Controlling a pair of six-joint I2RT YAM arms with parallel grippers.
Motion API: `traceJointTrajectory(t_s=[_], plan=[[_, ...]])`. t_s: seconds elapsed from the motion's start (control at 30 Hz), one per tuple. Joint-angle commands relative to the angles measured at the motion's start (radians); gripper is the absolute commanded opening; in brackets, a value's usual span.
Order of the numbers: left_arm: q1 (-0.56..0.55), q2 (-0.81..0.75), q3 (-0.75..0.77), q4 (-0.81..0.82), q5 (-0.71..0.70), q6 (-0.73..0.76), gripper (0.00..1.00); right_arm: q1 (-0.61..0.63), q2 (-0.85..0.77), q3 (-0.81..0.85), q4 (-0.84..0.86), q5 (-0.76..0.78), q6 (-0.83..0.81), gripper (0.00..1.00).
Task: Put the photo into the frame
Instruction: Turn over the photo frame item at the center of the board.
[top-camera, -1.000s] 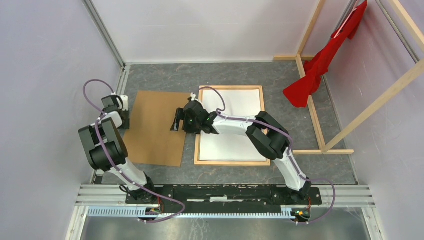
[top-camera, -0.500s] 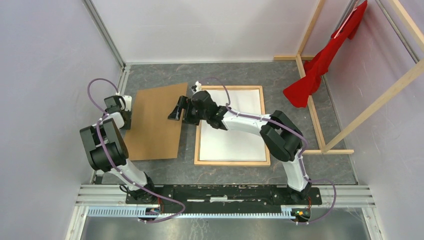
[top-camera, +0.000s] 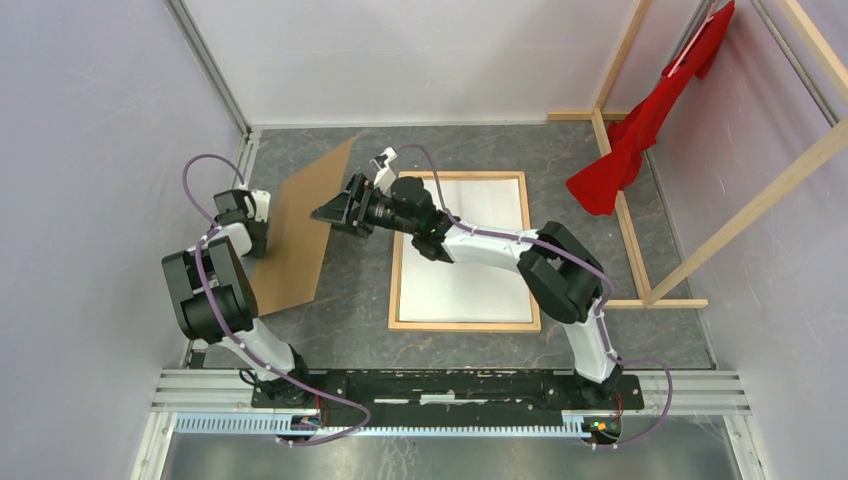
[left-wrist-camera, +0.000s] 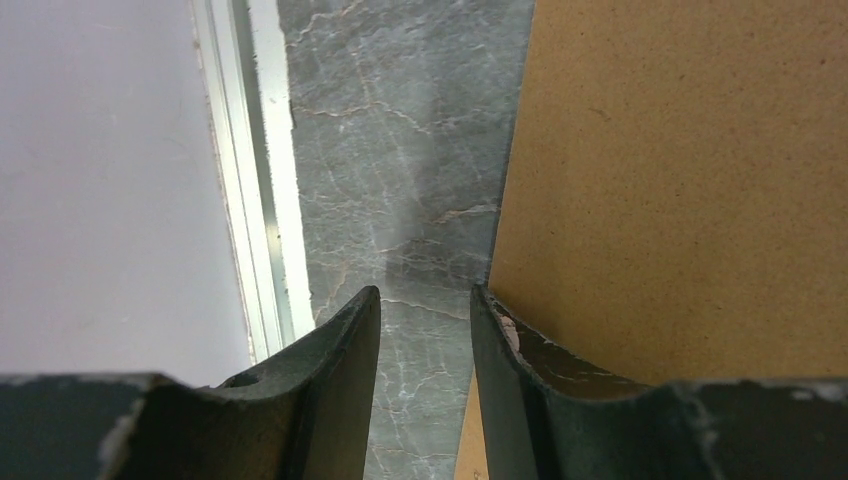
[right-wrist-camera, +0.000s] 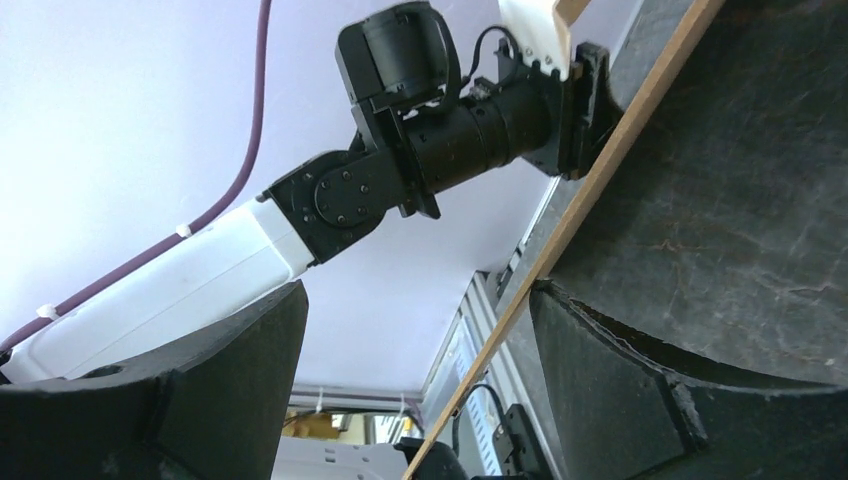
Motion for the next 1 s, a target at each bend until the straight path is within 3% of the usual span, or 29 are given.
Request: traceJointTrajectory(t_s=[0.0, 0.2, 0.37, 0.43, 0.57, 0.67, 0.77, 0.97], plan=[[-0.043, 0.049, -0.049, -0.215, 0.163, -0.006, 0.47, 0.022, 0.039, -0.013, 0.122, -0.060, 0.090, 0.88], [-0.043, 0.051, -0.049, -0.223, 0.173, -0.001, 0.47, 0.022, 0.057, -0.020, 0.202, -0.072, 0.135, 0.86], [-0.043, 0.031, -0.045, -0.240, 0.188, 0.005, 0.49, 0.021, 0.007, -0.032, 0.067, -0.028, 0.056, 0.77], [-0.043, 0.018, -0.024, -0.274, 0.219, 0.012, 0.56, 0.022, -0.014, -0.038, -0.003, -0.009, 0.036, 0.64], [-0.066, -0.040, 0.048, -0.357, 0.271, 0.048, 0.87, 0.015, -0.040, -0.046, -0.128, 0.043, 0.019, 0.27], [-0.091, -0.096, 0.138, -0.447, 0.327, 0.077, 0.99, -0.002, -0.034, -0.017, -0.198, 0.037, 0.021, 0.08], [-0.095, -0.159, 0.249, -0.572, 0.460, 0.138, 1.00, -0.025, -0.027, 0.030, -0.249, 0.019, 0.024, 0.00], [-0.095, -0.345, 0.490, -0.914, 0.783, 0.568, 1.00, -0.139, -0.008, 0.201, -0.320, -0.020, 0.074, 0.00]])
